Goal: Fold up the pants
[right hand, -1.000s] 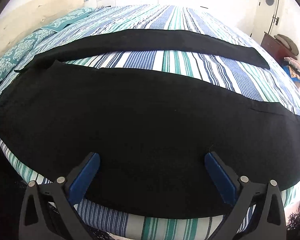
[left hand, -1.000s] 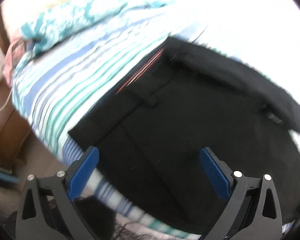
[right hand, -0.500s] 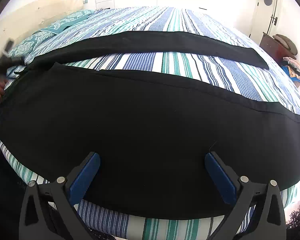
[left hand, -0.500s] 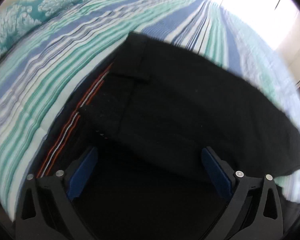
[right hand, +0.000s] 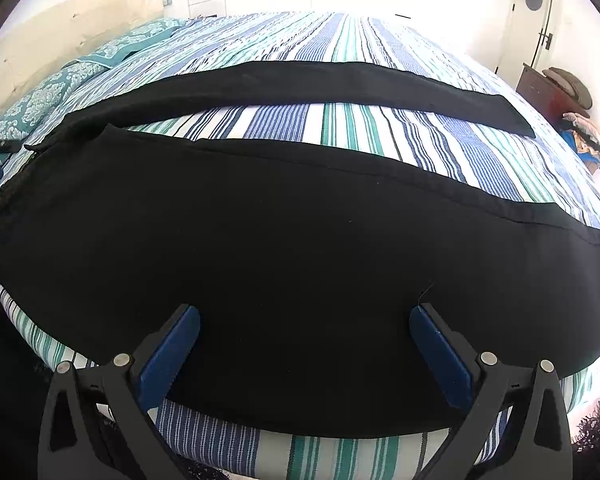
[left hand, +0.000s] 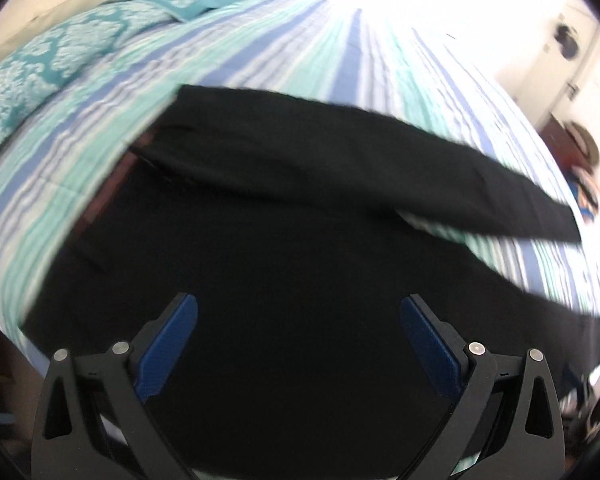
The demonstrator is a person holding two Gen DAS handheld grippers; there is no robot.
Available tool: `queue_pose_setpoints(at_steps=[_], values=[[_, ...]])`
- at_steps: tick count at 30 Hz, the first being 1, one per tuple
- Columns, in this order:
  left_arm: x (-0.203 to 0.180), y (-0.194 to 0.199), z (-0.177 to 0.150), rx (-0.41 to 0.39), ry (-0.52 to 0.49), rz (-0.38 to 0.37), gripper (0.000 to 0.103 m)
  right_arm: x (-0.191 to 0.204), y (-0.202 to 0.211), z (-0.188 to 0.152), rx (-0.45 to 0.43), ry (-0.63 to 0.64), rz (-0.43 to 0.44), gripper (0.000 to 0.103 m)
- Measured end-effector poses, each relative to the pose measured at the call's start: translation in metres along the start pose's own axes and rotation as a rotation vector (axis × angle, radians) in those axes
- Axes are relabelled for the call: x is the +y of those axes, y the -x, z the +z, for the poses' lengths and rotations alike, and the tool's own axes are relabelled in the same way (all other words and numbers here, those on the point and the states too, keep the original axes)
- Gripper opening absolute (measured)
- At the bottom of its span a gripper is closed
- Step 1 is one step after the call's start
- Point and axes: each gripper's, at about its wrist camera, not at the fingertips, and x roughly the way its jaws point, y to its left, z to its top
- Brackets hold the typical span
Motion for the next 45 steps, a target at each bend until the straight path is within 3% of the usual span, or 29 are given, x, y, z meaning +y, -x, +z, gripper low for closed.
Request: queue_pose_setpoints(at_steps=[6,10,17,38,45], values=[[-0.029,-0.037,-0.035,0.075,-0.057,0.049,0.102,0.0,0.001,0.001,0.008,0.002,0.005,0.103],[-0.041,-0.04,-0.047,0.045,-0.141,0.11,0.103,0.0,0.002,0.001,0.019,-0.025,-0.004,0.103],[-0.039,-0.045,-0.044,0.044,-0.127,0.1,0.103,0.002,0.003,-0.001,0.03,-0.066,-0.034,0.103],[-0.039,-0.046,-0.043,0.063,-0.131,0.104,0.103,0.003,0.008,-0.014,-0.076,-0.062,-0.033,0.103],[-0.039,-0.046,-0.042,0.065,-0.132,0.101,0.103,0.003,0.008,-0.011,-0.055,-0.051,-0.032,0.103]])
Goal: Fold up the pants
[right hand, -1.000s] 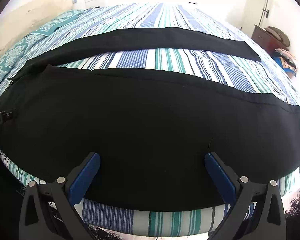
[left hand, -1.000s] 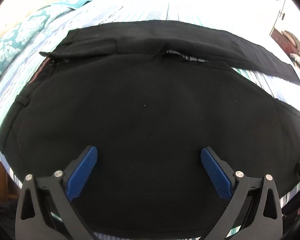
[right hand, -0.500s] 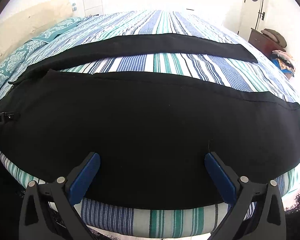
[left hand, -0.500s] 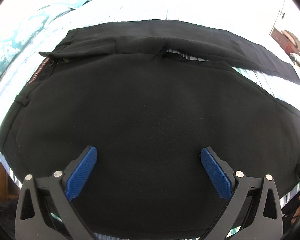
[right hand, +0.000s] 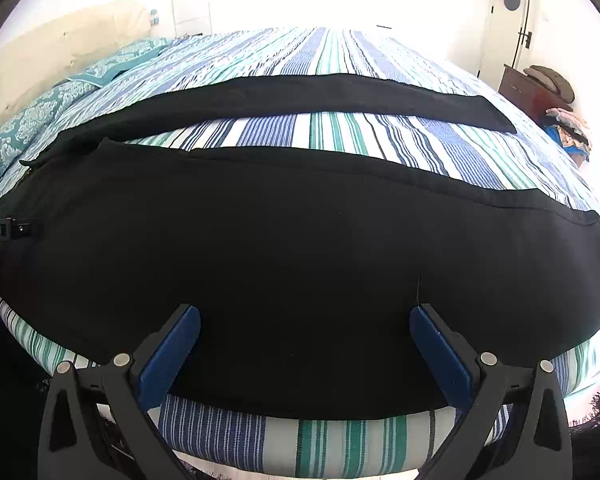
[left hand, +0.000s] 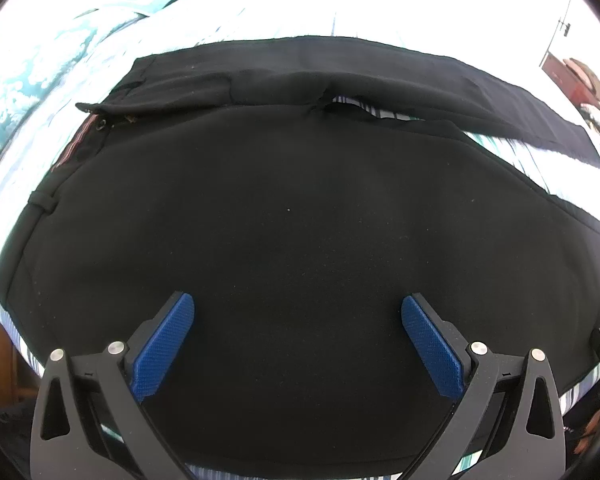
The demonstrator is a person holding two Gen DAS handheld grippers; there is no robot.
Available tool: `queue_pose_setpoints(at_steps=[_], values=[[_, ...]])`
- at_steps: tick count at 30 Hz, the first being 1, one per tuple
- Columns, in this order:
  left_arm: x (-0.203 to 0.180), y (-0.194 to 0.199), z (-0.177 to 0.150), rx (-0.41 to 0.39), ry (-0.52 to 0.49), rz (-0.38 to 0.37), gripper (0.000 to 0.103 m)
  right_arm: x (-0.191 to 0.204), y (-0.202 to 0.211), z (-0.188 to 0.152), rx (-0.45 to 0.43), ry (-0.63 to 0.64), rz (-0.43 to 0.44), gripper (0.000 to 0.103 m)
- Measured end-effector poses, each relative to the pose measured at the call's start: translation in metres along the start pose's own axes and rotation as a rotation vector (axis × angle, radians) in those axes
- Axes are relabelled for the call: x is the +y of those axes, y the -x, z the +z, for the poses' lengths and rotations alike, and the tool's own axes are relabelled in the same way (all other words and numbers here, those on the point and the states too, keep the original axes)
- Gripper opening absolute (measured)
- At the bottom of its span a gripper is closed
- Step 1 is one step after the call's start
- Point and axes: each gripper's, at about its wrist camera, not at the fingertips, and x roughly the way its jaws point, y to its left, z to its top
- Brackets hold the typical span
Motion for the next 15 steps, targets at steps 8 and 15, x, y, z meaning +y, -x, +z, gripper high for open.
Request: queue_pose_setpoints(at_steps=[8,15], values=[[-0.0003,0.0012,-0.0014,-0.014,-0.025,-0.004,0.103,0.001,-0.0039,0.0096,0.097,0.053,0.011,0.103],[-0.0083,0.0067,-0.0002,-0.037,-0.065,0.039,0.102,0.002,-0.0016,0.0033,0.089,0.082,0.022,0.103]])
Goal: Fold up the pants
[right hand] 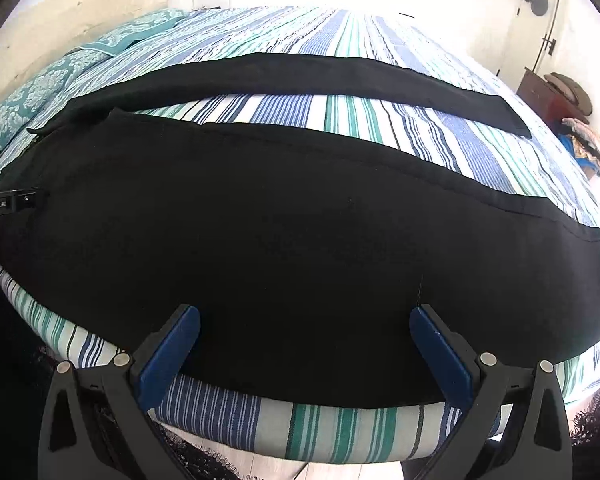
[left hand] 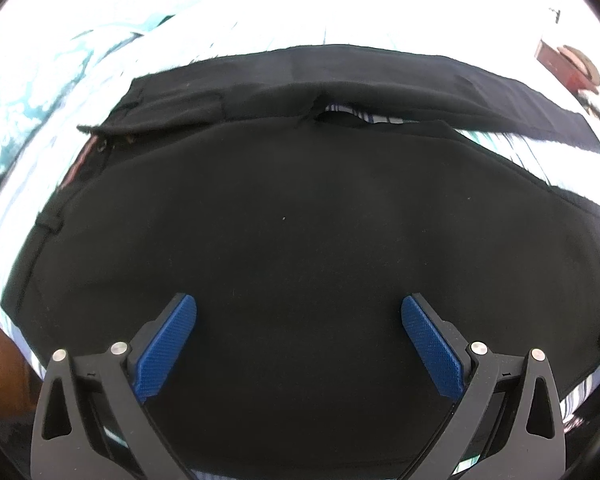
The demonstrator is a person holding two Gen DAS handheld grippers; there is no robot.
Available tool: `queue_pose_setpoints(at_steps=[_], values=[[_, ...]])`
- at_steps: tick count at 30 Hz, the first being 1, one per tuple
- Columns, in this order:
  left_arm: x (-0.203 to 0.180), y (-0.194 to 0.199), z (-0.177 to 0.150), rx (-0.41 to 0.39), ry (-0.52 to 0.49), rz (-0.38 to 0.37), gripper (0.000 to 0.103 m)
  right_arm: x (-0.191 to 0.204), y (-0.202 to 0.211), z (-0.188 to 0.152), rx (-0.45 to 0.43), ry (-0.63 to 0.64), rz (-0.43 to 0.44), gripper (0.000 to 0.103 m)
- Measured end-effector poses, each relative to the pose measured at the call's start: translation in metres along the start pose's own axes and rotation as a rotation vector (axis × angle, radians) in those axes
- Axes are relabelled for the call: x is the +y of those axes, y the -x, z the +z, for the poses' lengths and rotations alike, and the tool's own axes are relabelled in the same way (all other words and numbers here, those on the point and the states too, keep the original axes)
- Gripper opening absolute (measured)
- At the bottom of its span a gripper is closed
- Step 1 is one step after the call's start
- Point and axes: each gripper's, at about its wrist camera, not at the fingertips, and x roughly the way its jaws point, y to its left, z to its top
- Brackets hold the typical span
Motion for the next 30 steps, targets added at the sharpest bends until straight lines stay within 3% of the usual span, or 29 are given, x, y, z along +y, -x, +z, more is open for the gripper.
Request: queue_pose_setpoints(at_steps=[3,7,11,24,27,30], values=[[0.0,0.015,0.007,-0.059,0.011,-0.025,0.102,-0.003,0.007,0.009,-0.007,-0.003,0.027,0.103],[0.0,0.033,0.015,-0.125,0.041,-0.114,0.102,-0.015,0.045,0.02,-0.216,-0.046,0.087,0.103],[-0.002,0.03,0.018,-0.124,0.061,-0.152,0.102,-0.024,0.049,0.024,-0.263,-0.101,0.154,0.103],[0.004,0.016,0.027,-0.118,0.099,-0.104,0.102,-0.042,0.024,0.032,-0.166,-0.206,0.203,0.103],[0.008,0.015,0.027,-0.12,0.107,-0.105,0.102,-0.07,0.021,0.053,-0.14,-0.275,0.208,0.103],[0.009,0.015,0.029,-0.131,0.094,-0.092,0.102,-0.127,0.02,0.094,-0.135,-0.331,0.164,0.103]])
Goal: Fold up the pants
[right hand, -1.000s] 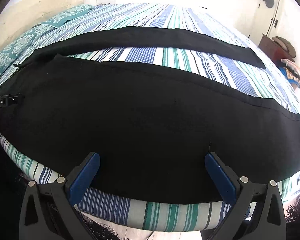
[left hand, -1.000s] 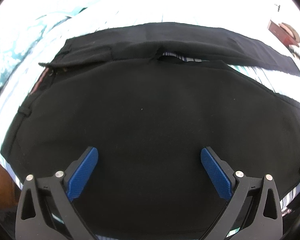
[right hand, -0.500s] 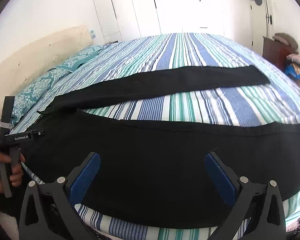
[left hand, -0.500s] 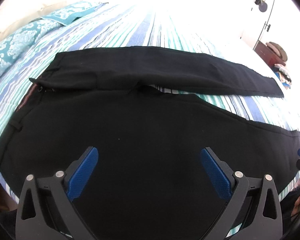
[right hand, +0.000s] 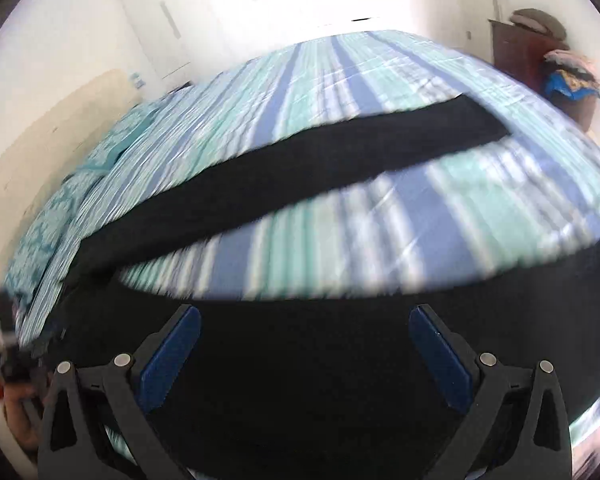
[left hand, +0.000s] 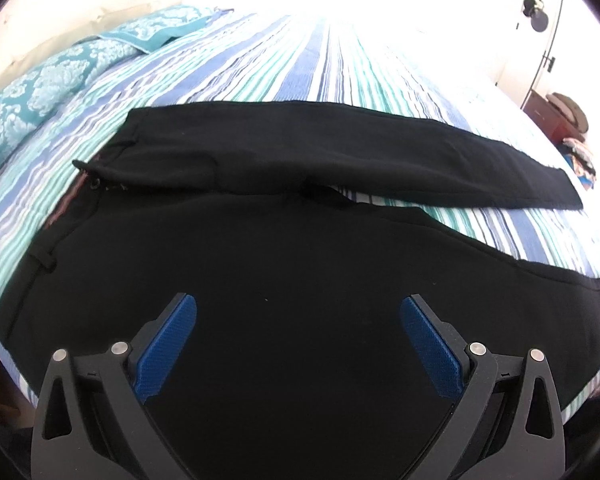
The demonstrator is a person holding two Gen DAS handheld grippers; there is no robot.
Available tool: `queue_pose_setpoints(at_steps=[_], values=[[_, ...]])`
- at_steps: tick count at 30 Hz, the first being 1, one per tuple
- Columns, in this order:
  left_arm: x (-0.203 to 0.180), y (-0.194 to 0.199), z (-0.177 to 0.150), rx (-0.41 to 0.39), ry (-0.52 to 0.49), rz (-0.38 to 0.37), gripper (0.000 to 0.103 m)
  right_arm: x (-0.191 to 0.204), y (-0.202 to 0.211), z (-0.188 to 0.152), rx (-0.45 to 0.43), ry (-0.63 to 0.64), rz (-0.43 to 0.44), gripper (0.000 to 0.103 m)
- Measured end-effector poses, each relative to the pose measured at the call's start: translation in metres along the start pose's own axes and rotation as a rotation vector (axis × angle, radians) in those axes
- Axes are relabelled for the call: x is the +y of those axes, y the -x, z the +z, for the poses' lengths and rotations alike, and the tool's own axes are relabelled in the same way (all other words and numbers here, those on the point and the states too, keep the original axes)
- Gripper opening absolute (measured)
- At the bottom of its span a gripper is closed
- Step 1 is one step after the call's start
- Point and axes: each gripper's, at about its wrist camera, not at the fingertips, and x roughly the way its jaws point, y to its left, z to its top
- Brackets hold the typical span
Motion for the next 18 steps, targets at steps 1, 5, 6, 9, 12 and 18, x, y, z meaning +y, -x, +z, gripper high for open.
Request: queue_pose_setpoints(at_steps=[1,5,6,9,12,18], values=[[0.0,-0.001,0.0,0.0,-0.006,0.006,0.102,-0.022,-0.003,0.029,-0.007,-0.019,-0.042,0.103],[0.0,-0.007,0.0,0.015,-0.004,0.019,0.102,-0.094,-0.034,0.117,0.04,-0.005,-0.197,0.103],[0.0,-0.007,-0.001,0.018,-0.002,0.021,0.102,-0.11,-0.044,0.136,0.063,0.002,-0.212,0.1],[0.001,-0.01,0.0,0.019,-0.004,0.025,0.102,-0.151,-0.078,0.19,0.125,-0.024,-0.227,0.086],[0.0,-0.014,0.004,0.014,-0.006,0.03,0.102,-0.171,-0.108,0.23,0.14,-0.017,-0.268,0.077],[0.005,-0.03,0.009,0.05,0.044,0.027,0.102,-0.188,-0.176,0.264,0.236,0.045,-0.355,0.076]])
